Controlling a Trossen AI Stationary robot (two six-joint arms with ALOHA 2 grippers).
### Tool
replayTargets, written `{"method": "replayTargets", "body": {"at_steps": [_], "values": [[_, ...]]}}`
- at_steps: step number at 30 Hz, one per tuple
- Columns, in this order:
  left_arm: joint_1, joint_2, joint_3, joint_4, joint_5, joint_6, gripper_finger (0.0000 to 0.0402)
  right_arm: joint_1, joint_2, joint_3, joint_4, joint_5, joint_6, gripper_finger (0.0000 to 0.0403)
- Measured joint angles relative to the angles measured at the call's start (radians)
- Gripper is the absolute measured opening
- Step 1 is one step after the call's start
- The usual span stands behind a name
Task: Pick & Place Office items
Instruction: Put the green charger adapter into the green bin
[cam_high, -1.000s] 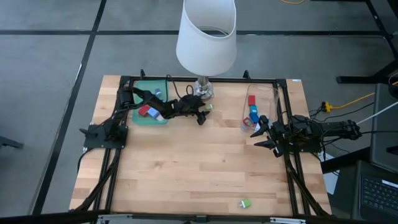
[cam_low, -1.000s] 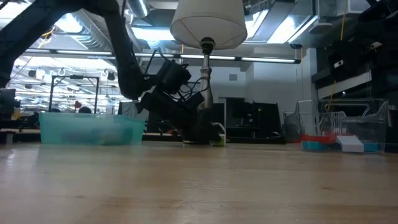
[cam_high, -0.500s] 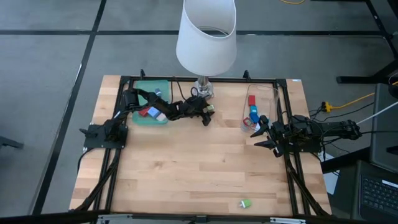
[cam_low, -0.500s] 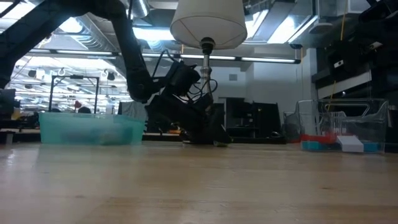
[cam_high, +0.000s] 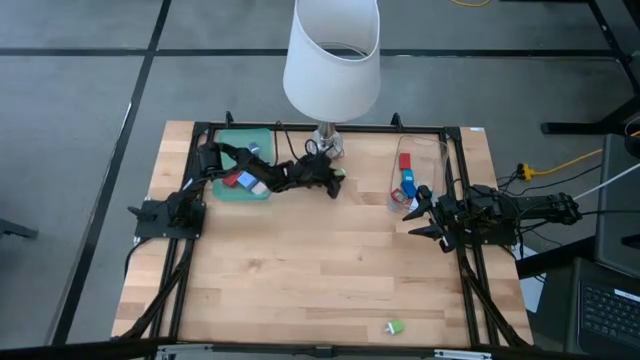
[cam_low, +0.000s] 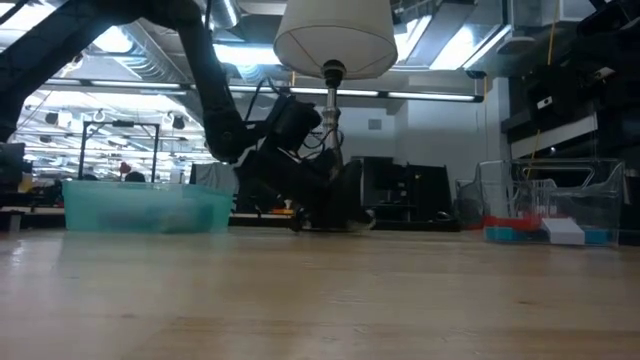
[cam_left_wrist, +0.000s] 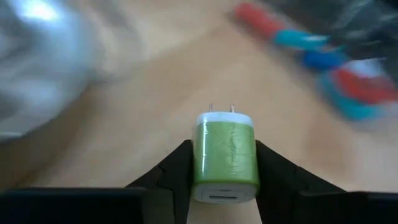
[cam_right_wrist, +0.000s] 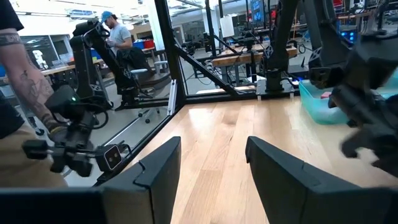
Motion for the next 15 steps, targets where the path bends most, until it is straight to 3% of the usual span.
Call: {"method": "replayTargets", "body": {"at_steps": [3, 7, 15], "values": [[-0.035, -0.007, -0.002, 0.058, 0.062, -0.054, 0.0123, 0.000, 0.000, 0.000, 0.000, 0.000, 0.000, 0.0192], [-0.078, -0.069, -0.003, 0.038, 0.050, -0.063, 0.0123, 0.000, 0.000, 0.000, 0.000, 0.000, 0.000, 0.0192], [-0.147, -0.293, -0.008, -0.165, 0.035, 0.023, 0.0123, 0.000, 0.000, 0.000, 0.000, 0.000, 0.000, 0.0192]]}}
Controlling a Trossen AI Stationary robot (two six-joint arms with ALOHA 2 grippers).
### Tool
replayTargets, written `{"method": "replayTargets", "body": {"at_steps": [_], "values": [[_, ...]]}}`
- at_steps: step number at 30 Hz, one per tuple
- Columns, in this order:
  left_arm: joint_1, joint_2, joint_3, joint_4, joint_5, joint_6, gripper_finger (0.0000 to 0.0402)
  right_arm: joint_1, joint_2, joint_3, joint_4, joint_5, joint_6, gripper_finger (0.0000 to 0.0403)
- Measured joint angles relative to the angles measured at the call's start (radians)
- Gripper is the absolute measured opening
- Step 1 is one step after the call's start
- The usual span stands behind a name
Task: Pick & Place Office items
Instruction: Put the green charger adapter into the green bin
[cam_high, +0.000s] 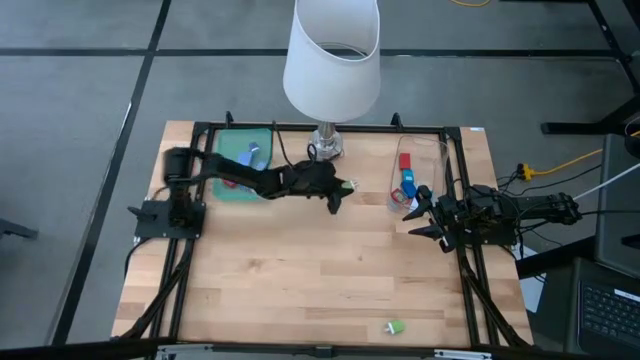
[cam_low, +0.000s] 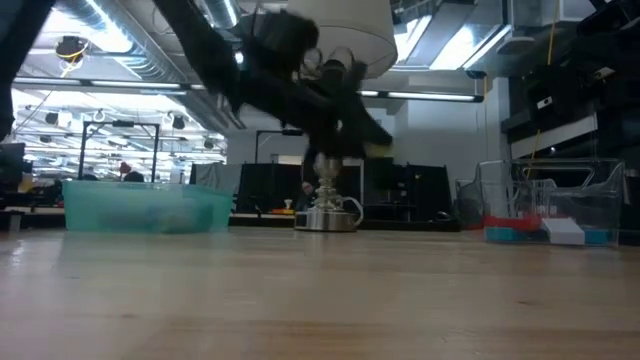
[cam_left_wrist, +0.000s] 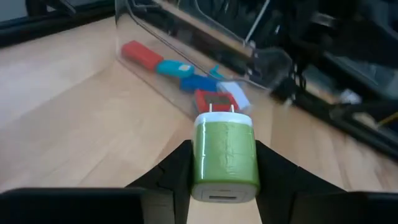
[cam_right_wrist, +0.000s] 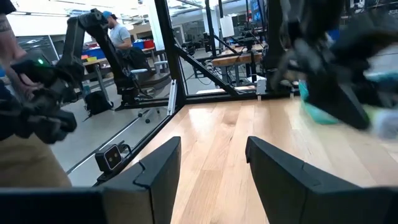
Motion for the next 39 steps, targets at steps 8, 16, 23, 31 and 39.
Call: {"method": "replayTargets", "body": {"at_steps": [8, 16, 23, 31, 39], "values": [[-0.090, -0.256, -0.001, -0.552, -0.039, 0.143, 0.0123, 0.000, 0.000, 0.000, 0.000, 0.000, 0.000, 0.0192], [-0.122, -0.518, 0.000, -0.785, -0.141, 0.139, 0.0123, 0.000, 0.000, 0.000, 0.000, 0.000, 0.000, 0.0192], [-0.074, -0.672, -0.033, -1.095, -0.201, 0.169, 0.0123, 0.000, 0.000, 0.000, 0.000, 0.000, 0.000, 0.0192], [-0.035, -0.906, -0.299, -1.094, -0.215, 0.005, 0.0123, 0.000, 0.000, 0.000, 0.000, 0.000, -0.002, 0.0192], [0.023, -1.126, -0.464, -1.142, -0.289, -0.046, 0.0123, 0.000, 0.000, 0.000, 0.000, 0.040, -0.172, 0.0192]]}}
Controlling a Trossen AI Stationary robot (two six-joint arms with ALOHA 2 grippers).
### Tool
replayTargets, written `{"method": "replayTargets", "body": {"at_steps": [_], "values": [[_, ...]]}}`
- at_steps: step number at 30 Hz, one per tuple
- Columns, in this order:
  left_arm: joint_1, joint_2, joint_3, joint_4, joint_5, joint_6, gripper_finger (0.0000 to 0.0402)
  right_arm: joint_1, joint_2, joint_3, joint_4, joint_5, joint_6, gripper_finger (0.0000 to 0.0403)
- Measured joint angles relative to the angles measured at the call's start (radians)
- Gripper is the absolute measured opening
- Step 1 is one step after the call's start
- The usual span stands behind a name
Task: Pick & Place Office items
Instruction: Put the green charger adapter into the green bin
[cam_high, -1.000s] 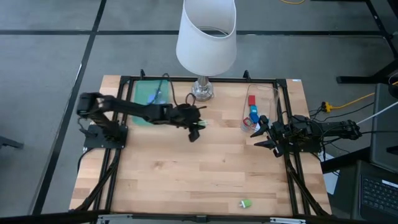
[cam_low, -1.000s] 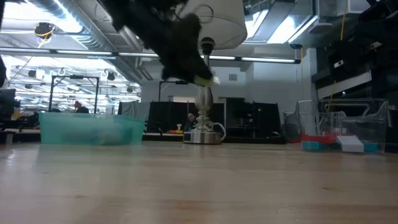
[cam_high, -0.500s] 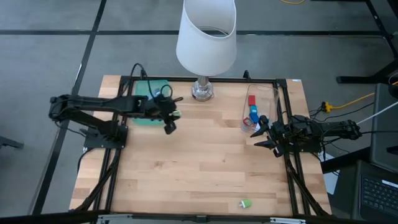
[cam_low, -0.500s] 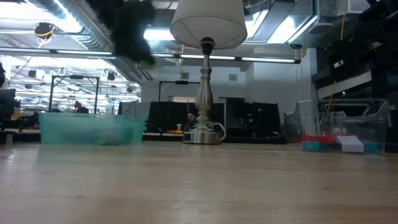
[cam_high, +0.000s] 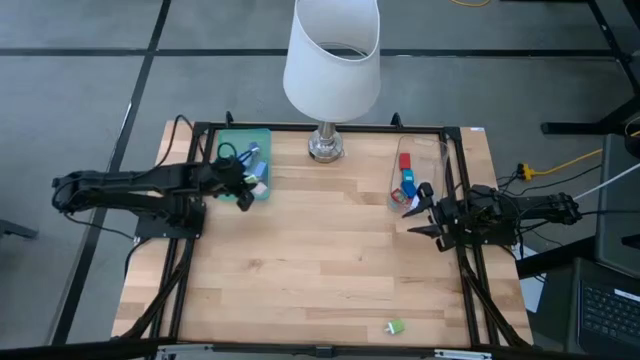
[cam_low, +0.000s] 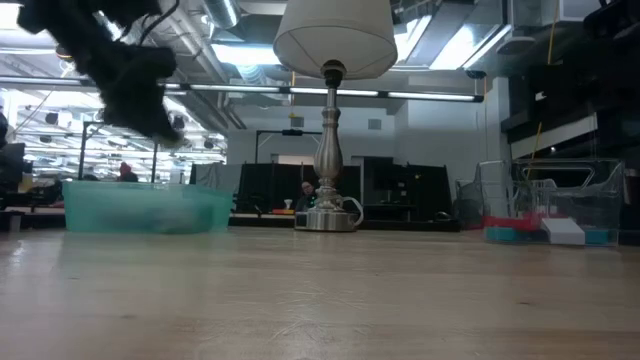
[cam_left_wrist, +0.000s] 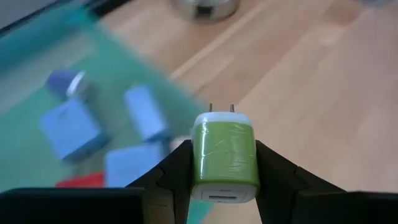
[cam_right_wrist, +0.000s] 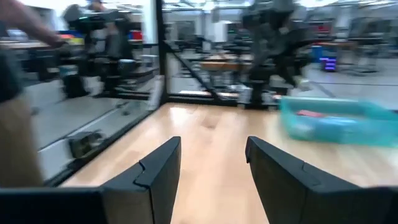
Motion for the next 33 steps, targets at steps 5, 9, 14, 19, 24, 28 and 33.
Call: {"method": "replayTargets", "body": {"at_steps": [5, 9, 14, 19, 24, 28, 33], "values": [[0.074, -0.062, -0.083, -0.055, 0.023, -0.009, 0.0123, 0.000, 0.000, 0.000, 0.000, 0.115, -0.001, 0.0192], [0.119, -0.086, -0.121, 0.002, 0.033, -0.017, 0.0137, 0.000, 0.000, 0.000, 0.001, 0.161, -0.018, 0.0192], [0.156, -0.086, -0.124, 0.034, 0.027, -0.005, 0.0227, 0.000, 0.000, 0.000, 0.016, 0.163, 0.006, 0.0192], [0.180, -0.086, -0.124, 0.086, 0.019, -0.080, 0.0275, 0.000, 0.000, 0.000, 0.126, 0.163, 0.116, 0.0192], [0.190, -0.115, -0.117, 0.303, 0.093, -0.230, 0.0275, 0.000, 0.000, 0.000, 0.332, 0.280, 0.377, 0.0192], [0.189, -0.130, -0.115, 0.581, 0.153, -0.282, 0.0262, 0.000, 0.000, 0.000, 0.548, 0.511, 0.510, 0.0192], [0.188, -0.131, -0.115, 0.806, 0.156, -0.318, 0.0243, 0.000, 0.014, 0.000, 0.642, 0.562, 0.510, 0.0192]]}}
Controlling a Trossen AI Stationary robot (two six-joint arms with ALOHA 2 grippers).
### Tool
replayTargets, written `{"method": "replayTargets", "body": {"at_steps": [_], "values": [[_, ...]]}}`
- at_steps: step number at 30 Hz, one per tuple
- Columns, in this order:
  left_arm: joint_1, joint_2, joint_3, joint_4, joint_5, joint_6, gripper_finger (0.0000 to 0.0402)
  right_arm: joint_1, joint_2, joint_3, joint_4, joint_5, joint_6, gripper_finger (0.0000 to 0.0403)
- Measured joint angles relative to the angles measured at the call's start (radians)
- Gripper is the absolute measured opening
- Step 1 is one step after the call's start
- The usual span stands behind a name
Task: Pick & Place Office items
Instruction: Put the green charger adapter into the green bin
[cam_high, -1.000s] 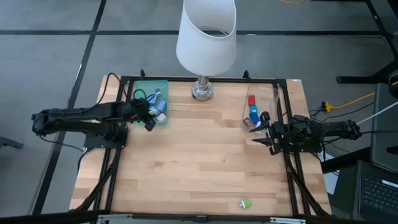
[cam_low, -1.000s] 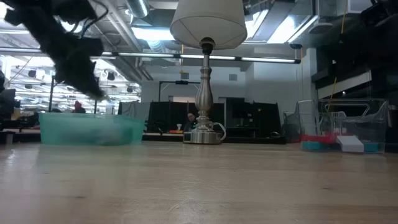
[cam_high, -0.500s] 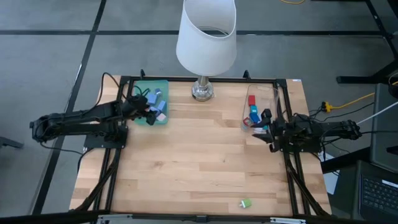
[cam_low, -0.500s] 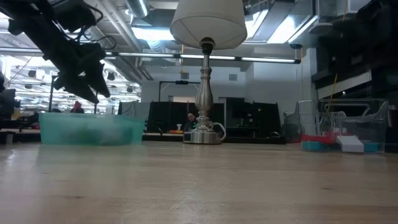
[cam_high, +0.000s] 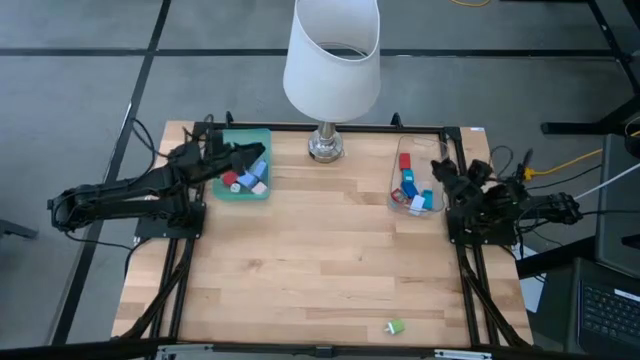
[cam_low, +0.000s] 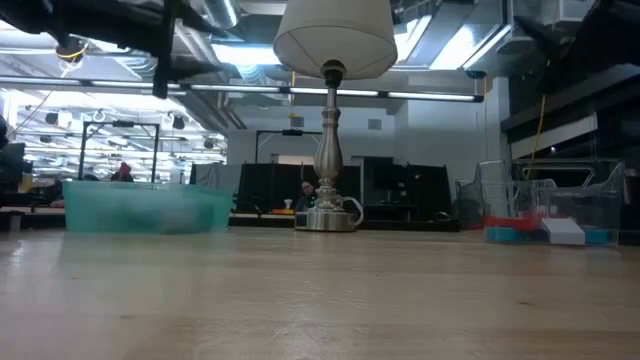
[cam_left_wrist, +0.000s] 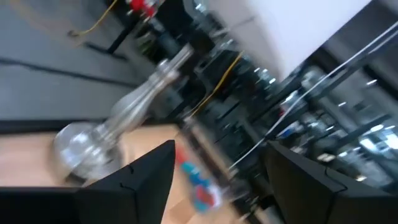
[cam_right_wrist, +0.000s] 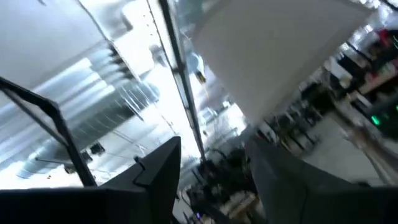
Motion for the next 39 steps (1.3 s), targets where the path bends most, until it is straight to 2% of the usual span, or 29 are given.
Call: {"method": "replayTargets", "body": {"at_steps": [5, 10, 12, 15, 20, 26, 32, 35, 39], "values": [[-0.041, 0.001, 0.000, 0.090, 0.001, -0.001, 0.0229, 0.000, 0.107, 0.000, 0.020, 0.039, 0.159, 0.0192], [-0.107, 0.009, 0.000, 0.135, -0.036, -0.013, 0.0218, 0.000, 0.259, 0.004, 0.096, 0.045, 0.224, 0.0192], [-0.132, 0.015, 0.000, 0.145, -0.062, -0.014, 0.0216, 0.000, 0.342, 0.051, 0.125, -0.022, 0.221, 0.0192], [-0.162, 0.028, 0.000, 0.163, -0.095, -0.014, 0.0214, 0.001, 0.484, 0.186, 0.095, -0.141, 0.135, 0.0192], [-0.190, 0.048, 0.000, 0.177, -0.113, -0.027, 0.0214, 0.000, 0.759, 0.483, -0.195, -0.181, -0.089, 0.0192], [-0.213, 0.056, 0.000, 0.176, -0.113, -0.040, 0.0214, 0.001, 1.112, 0.814, -0.523, -0.377, -0.236, 0.0192], [-0.229, 0.057, 0.000, 0.174, -0.081, -0.001, 0.0214, 0.001, 1.363, 1.062, -0.655, -0.426, -0.222, 0.0192], [-0.229, 0.057, 0.000, 0.172, -0.021, 0.002, 0.0214, -0.009, 1.439, 1.152, -0.753, -0.366, -0.206, 0.0192], [-0.229, 0.057, 0.000, 0.171, 0.032, 0.028, 0.0214, -0.012, 1.524, 1.191, -0.840, -0.311, -0.057, 0.0192]]}}
